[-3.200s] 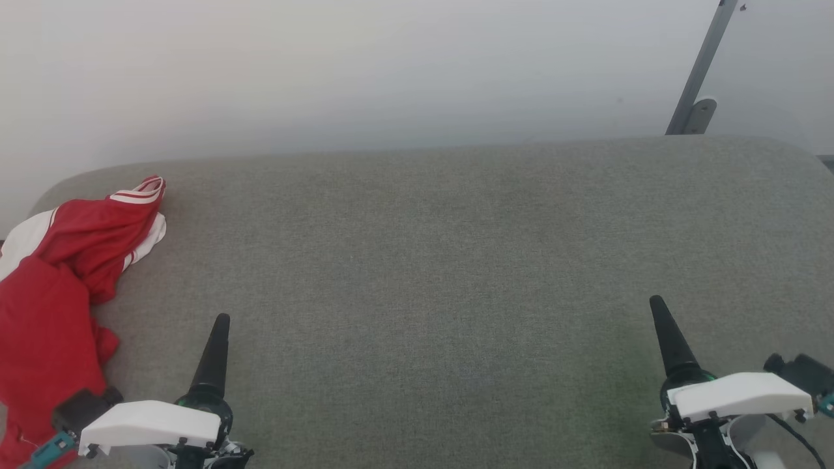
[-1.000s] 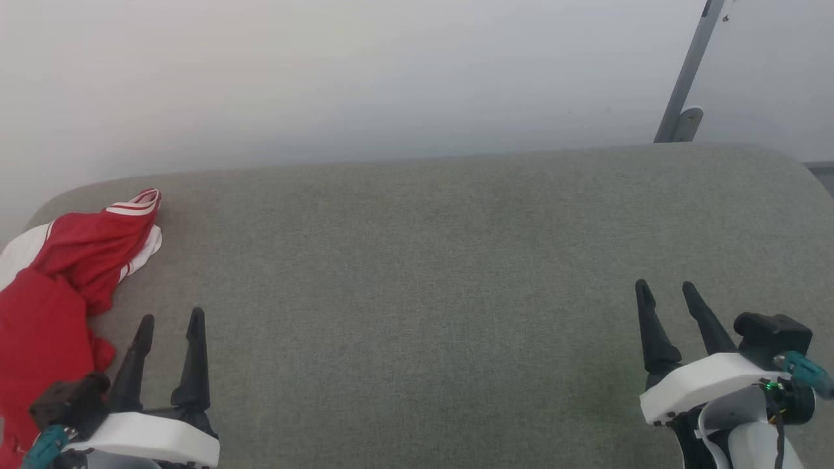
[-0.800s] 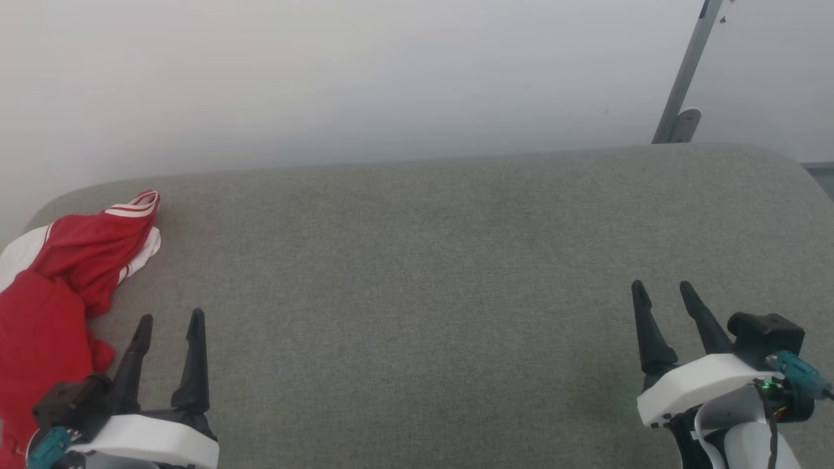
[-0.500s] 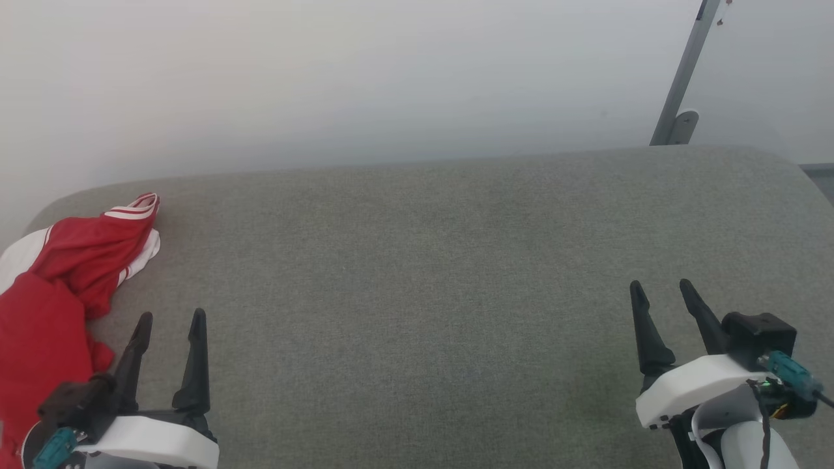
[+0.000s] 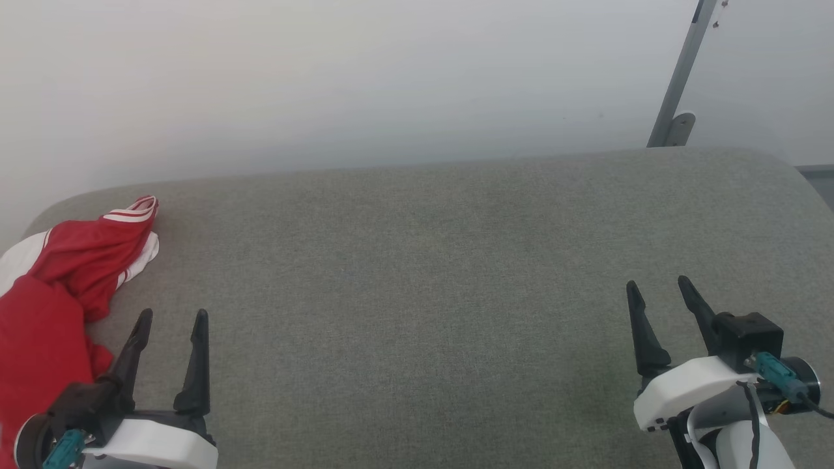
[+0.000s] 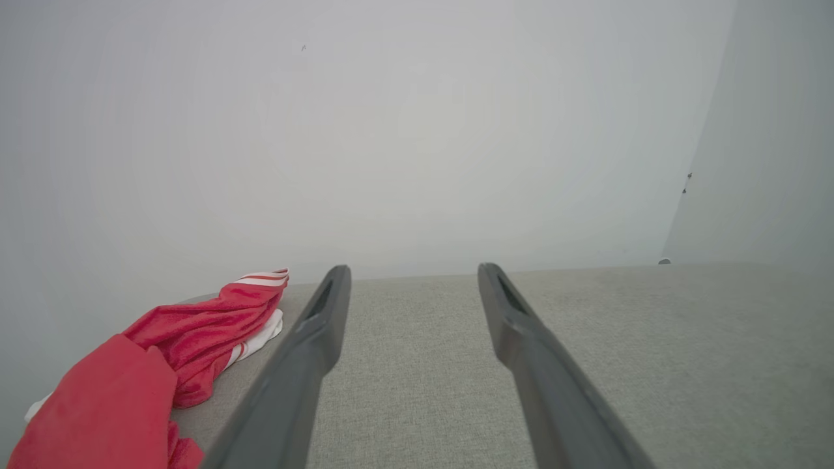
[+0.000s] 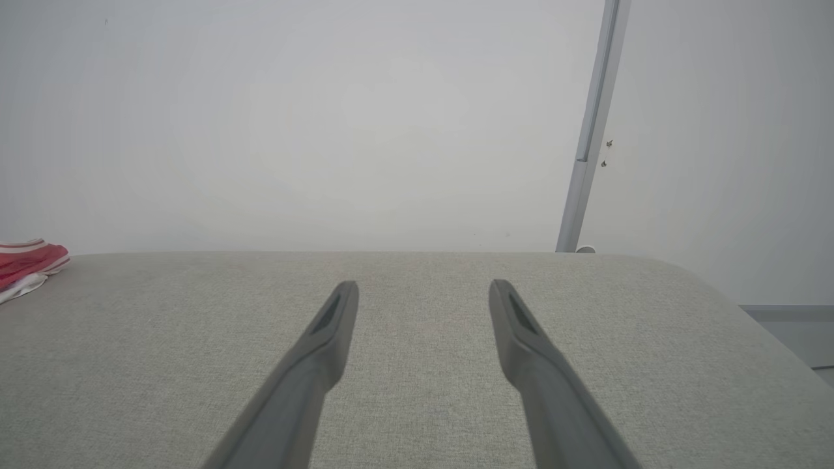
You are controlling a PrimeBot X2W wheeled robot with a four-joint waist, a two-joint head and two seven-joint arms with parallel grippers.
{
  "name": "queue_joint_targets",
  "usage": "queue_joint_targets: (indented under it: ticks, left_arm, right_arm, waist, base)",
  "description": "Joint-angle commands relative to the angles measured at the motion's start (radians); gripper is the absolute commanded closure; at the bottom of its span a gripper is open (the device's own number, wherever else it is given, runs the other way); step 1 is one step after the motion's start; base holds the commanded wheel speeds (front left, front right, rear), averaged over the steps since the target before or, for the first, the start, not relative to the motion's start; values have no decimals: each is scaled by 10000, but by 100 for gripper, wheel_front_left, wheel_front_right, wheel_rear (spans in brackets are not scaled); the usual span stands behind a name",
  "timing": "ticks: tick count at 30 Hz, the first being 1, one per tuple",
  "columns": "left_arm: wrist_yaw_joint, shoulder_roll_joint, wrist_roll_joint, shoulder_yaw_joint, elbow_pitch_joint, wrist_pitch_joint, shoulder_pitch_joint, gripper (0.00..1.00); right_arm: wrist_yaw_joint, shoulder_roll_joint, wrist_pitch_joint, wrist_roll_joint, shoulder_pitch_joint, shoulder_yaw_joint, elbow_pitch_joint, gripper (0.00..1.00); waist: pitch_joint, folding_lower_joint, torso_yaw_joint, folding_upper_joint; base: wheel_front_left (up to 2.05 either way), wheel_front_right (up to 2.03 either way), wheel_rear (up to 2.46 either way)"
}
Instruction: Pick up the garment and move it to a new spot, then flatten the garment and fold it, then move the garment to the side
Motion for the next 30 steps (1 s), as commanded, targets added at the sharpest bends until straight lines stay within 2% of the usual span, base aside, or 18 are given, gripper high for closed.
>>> queue_joint_targets:
  ticks: [1, 17, 23, 30]
  left_arm:
    - [-11, 38, 98, -24, -32, -77, 142, 0]
    - [-23, 88, -235, -19, 299, -78, 48, 0]
    - [101, 173, -375, 310, 620, -78, -114, 0]
    - [227, 353, -813, 759, 826, -29, -128, 0]
  right_arm:
    - [0, -9, -74, -146, -40, -6, -25, 0]
    - [0, -17, -44, -106, 39, 45, -49, 0]
    - [0, -52, 29, -20, -18, 356, 67, 0]
    - [0, -51, 38, 117, -200, 870, 289, 0]
  waist:
    - [0, 0, 4, -1]
    - [-11, 0, 216, -1]
    - [-127, 0, 822, -1]
    - [-354, 0, 1867, -1]
  base:
    - [0, 0, 0]
    - [0, 0, 0]
    - [0, 0, 0]
    - [0, 0, 0]
